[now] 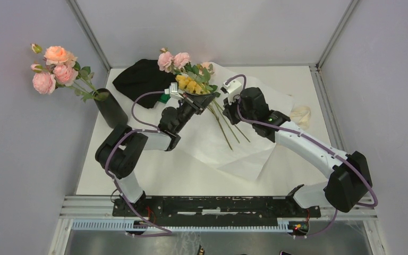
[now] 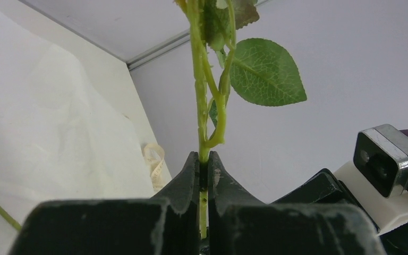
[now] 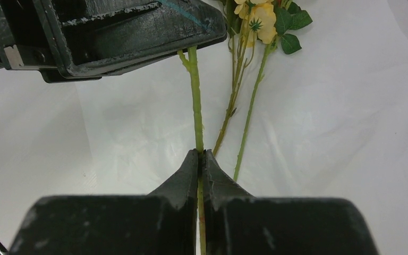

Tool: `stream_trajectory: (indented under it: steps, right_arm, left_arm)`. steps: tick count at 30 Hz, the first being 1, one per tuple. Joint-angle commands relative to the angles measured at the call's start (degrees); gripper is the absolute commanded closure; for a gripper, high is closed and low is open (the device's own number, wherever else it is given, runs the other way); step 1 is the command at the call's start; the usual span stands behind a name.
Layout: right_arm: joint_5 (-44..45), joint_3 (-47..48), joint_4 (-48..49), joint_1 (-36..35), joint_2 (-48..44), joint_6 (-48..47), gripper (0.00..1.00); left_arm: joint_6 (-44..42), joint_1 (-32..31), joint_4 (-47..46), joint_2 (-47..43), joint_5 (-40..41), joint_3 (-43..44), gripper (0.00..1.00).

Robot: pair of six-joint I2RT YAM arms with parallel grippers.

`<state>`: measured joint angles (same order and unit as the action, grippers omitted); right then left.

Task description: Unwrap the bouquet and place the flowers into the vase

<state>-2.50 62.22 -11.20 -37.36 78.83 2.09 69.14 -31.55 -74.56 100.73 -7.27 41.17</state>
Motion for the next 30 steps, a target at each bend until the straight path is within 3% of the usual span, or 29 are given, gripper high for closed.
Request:
stream_trajectory:
  steps: [1,3,6,10,15,20,26,30]
  right_arm:
    - [1.23,-0.60,2.02,0.08,-2.04,0.11,0.76]
    - [3.22,-1.62,3.13,0.17,-3.06,0.24,0.43]
    - [8.01,-3.56,5.04,0.19,-5.60,0.44,0.20]
    - [12.68,-5.35,6.91,0.55,-8.30,-0.26,0.18]
    - [11.82,-7.89,9.79,1.34,-9.52,0.40,0.18]
    - [10.44,-9.82,11.92,1.70,-8.21,0.83,0.18]
    - [9.81,-12.06,13.57,2.03,-6.35,0.94,0.18]
    - [8.62,-13.18,13.84,2.12,-5.35,1.05,0.18]
  left_arm:
    - [-7.35,-0.27,5.68,-4.75,-0.90,3.16,0.98]
    - [-11.65,-0.33,12.30,-7.06,-0.80,5.33,0.98]
    - [-19.56,-0.24,25.10,-12.14,1.55,9.85,0.98]
    - [-32.19,-0.24,41.02,-18.66,7.90,15.85,0.98]
    - [-45.52,-0.12,55.36,-23.60,19.03,22.34,0.98]
    - [-58.54,2.70,61.52,-24.32,30.74,26.93,0.98]
    - [-61.03,14.70,66.48,-26.38,35.02,29.45,0.98]
    - [-65.27,17.27,66.88,-27.30,42.62,30.37,0.98]
